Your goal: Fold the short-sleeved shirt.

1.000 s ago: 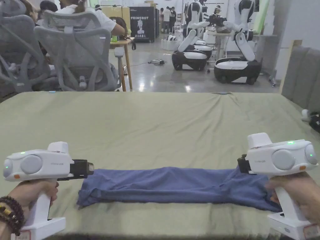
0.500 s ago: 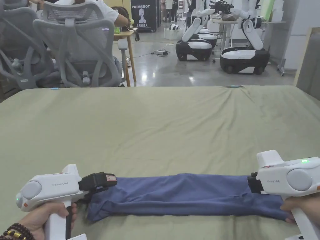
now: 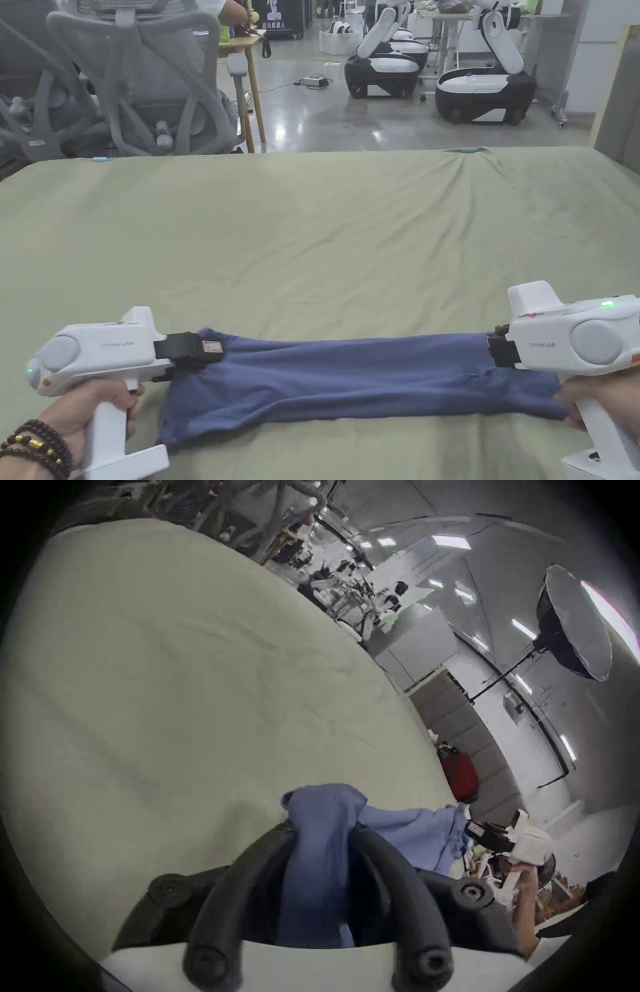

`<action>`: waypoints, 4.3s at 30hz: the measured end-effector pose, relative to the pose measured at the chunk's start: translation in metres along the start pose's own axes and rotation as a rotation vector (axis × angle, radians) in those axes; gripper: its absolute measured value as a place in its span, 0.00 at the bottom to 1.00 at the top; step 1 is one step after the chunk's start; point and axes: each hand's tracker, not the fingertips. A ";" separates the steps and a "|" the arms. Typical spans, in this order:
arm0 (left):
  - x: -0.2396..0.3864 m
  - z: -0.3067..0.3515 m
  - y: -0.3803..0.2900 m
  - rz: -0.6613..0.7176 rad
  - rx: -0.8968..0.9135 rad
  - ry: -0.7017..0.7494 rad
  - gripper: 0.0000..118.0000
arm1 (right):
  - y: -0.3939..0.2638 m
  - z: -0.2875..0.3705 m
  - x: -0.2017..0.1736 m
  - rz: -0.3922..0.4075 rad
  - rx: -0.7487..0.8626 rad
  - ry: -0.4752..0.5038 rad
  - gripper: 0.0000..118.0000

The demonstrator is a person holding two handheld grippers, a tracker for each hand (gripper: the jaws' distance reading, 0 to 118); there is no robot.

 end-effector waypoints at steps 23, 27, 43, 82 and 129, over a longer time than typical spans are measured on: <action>0.083 0.047 0.006 -0.045 0.091 0.068 0.15 | 0.004 -0.012 -0.029 0.030 0.017 0.076 0.00; 0.137 -0.015 0.000 -0.049 0.041 0.025 0.15 | -0.004 -0.004 -0.019 0.007 0.025 0.085 0.00; 0.174 -0.154 -0.019 -0.030 -0.155 -0.043 0.74 | -0.034 0.018 0.031 -0.055 0.024 0.021 0.00; 0.182 -0.182 -0.071 -0.238 -0.235 -0.082 0.00 | -0.042 0.013 0.020 -0.086 0.018 0.082 0.00; 0.034 -0.004 -0.028 0.029 0.082 0.026 0.08 | -0.021 0.018 -0.003 -0.063 0.095 0.034 0.00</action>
